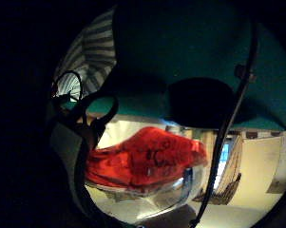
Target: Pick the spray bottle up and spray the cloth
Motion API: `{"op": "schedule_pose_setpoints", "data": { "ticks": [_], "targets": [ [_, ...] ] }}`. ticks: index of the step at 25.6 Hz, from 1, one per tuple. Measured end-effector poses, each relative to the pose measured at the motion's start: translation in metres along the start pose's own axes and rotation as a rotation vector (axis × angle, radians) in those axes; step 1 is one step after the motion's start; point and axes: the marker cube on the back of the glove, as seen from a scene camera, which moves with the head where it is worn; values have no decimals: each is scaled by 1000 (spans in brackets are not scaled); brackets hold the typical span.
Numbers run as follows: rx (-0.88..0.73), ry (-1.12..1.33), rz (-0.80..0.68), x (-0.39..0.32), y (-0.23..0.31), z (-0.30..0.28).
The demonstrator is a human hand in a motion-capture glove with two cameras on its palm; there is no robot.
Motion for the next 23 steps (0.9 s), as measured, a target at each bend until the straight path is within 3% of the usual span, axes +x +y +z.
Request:
{"op": "schedule_pose_setpoints", "data": {
  "ticks": [14, 23],
  "targets": [
    [52, -26, -48, -4, 12, 2],
    [225, -21, -425, -80, 67, -7]
  ]
}}
